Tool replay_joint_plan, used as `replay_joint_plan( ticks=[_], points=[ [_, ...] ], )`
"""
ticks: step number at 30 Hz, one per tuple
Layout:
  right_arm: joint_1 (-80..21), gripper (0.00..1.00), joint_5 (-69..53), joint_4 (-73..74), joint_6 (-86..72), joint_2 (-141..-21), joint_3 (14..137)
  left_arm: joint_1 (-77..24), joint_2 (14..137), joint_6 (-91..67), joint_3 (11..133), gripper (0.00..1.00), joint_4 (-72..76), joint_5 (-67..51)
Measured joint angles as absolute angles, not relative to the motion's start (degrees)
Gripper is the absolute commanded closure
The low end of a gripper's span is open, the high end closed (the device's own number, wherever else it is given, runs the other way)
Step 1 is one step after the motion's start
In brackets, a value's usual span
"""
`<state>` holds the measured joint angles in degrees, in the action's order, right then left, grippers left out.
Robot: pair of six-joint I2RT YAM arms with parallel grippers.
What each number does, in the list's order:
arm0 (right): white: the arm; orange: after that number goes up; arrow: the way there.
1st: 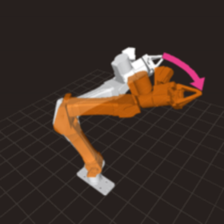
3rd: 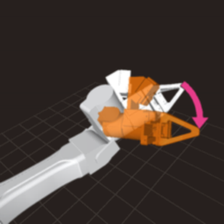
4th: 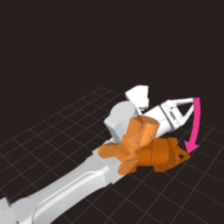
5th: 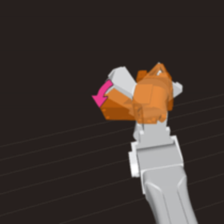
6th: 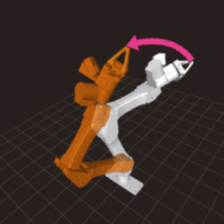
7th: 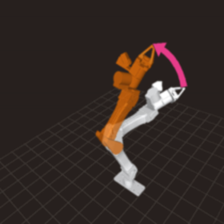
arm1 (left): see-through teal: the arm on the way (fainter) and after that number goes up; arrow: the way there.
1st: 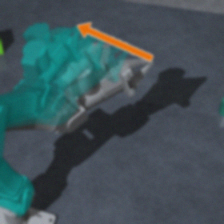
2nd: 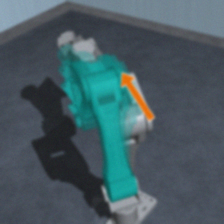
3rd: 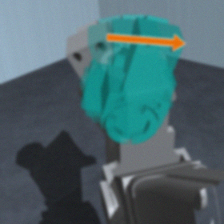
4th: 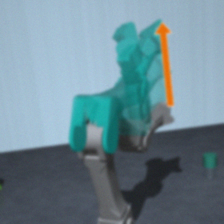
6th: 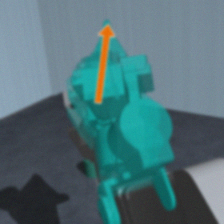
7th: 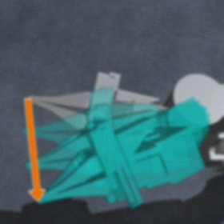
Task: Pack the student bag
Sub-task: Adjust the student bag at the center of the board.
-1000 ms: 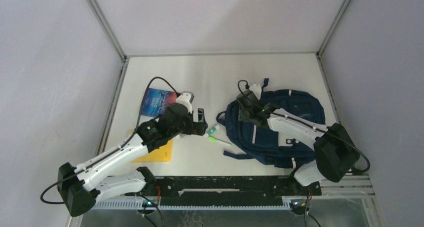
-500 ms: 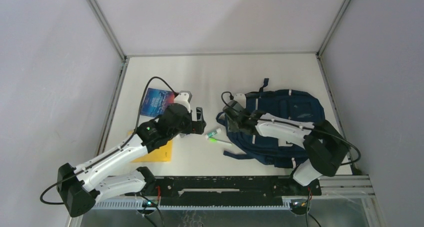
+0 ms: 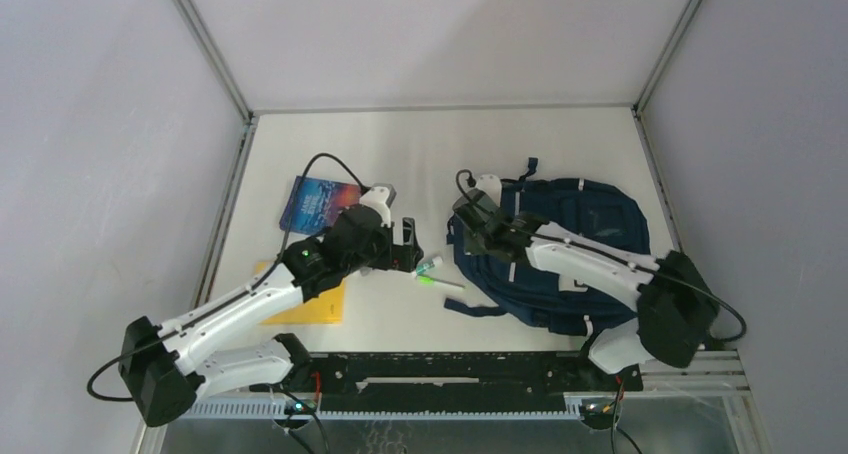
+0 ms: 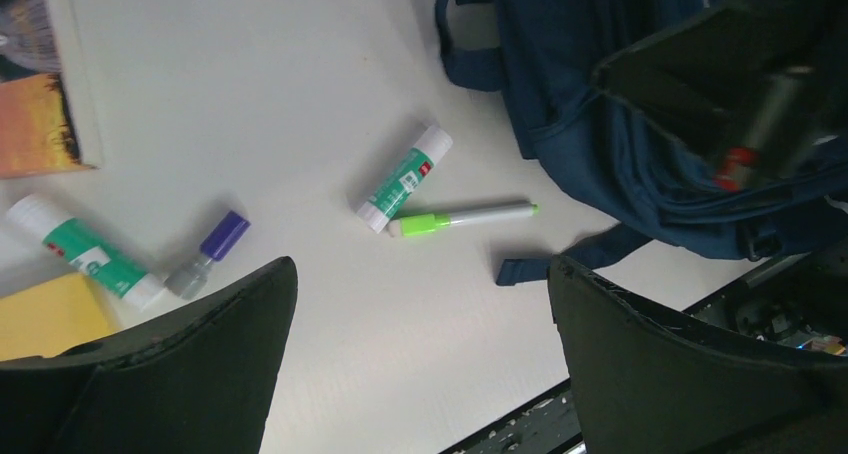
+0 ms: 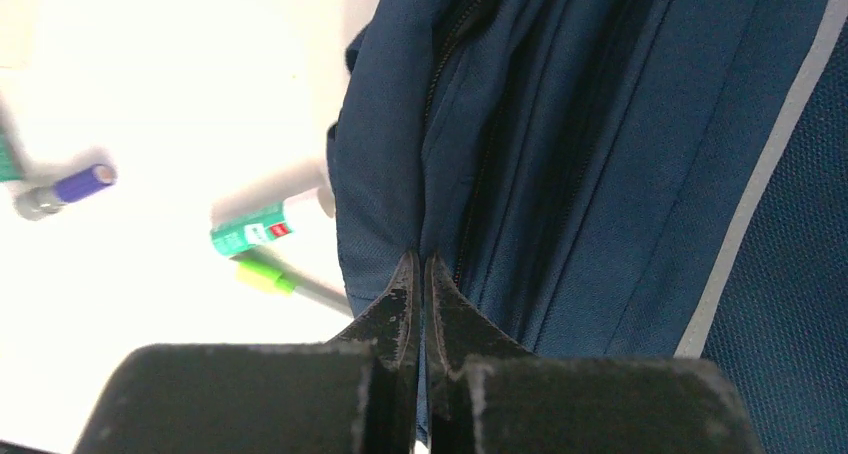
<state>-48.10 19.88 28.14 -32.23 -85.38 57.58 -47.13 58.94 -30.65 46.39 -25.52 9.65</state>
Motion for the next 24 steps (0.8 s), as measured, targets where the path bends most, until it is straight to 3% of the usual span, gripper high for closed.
replay_joint_plan(
  ticks=[7,15,24],
  points=[
    [-46.96,1.00,20.10,30.06,-31.59,-77.34,56.75,-47.11,66.48,-30.65,46.52,0.00,-21.45,5.48],
    [-41.06,0.73,12.62,23.62,-33.17,-77.30,45.10,-43.05,79.61,-34.39,49.63,0.02,-15.00,-1.89],
    [-37.71,0.72,9.32,18.59,-34.24,-79.33,42.74,-40.14,85.32,-37.98,54.39,0.05,-13.78,-5.96]
  ],
)
